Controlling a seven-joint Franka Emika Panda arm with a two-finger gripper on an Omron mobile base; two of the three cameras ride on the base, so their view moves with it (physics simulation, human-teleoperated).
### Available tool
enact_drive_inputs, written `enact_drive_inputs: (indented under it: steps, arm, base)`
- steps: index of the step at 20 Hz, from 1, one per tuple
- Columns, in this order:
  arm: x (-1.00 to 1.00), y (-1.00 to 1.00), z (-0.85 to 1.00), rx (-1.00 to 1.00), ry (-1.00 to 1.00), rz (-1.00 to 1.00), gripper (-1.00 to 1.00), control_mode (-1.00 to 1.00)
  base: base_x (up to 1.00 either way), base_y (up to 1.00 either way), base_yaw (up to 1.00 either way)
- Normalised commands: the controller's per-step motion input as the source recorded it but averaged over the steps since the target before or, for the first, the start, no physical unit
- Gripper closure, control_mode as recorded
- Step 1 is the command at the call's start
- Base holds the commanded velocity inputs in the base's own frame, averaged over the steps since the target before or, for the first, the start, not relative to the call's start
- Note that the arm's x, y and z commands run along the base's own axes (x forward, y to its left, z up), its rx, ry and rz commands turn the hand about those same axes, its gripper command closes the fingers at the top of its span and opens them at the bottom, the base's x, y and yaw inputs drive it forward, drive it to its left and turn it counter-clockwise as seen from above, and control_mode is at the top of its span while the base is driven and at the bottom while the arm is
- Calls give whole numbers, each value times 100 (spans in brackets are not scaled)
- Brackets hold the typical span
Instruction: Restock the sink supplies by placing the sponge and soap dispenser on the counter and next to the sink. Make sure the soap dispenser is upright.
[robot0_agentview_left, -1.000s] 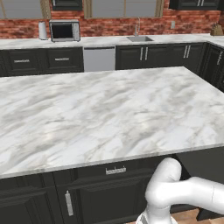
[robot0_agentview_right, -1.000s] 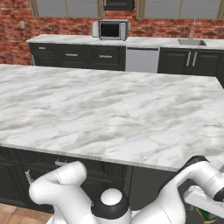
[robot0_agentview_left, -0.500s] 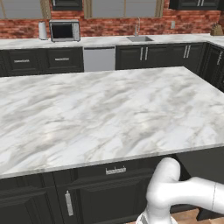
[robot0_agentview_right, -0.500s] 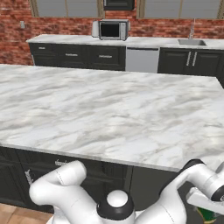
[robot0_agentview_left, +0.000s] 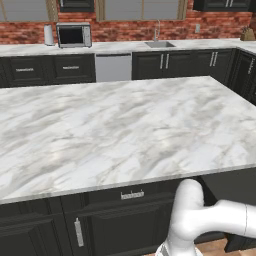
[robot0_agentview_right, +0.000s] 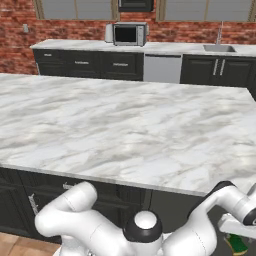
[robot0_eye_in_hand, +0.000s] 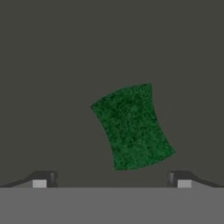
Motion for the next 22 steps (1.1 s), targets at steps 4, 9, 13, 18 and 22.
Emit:
enact_drive_inputs:
  steps: [4, 9, 13, 18, 22]
  arm:
    - [22, -7, -40, 0, 0, 13, -100, -100]
    - [5, -3, -49, 0, -2, 12, -100, -100]
    - [-2, 0, -50, -2, -9, 9, -100, -100]
    - [0, 6, -58, -5, -9, 10, -100, -100]
    - [-12, 38, -80, -9, -18, 7, -100, -100]
  base:
    - [0, 0, 0]
    - [0, 0, 0]
    - [0, 0, 0]
    - [0, 0, 0]
    - [0, 0, 0]
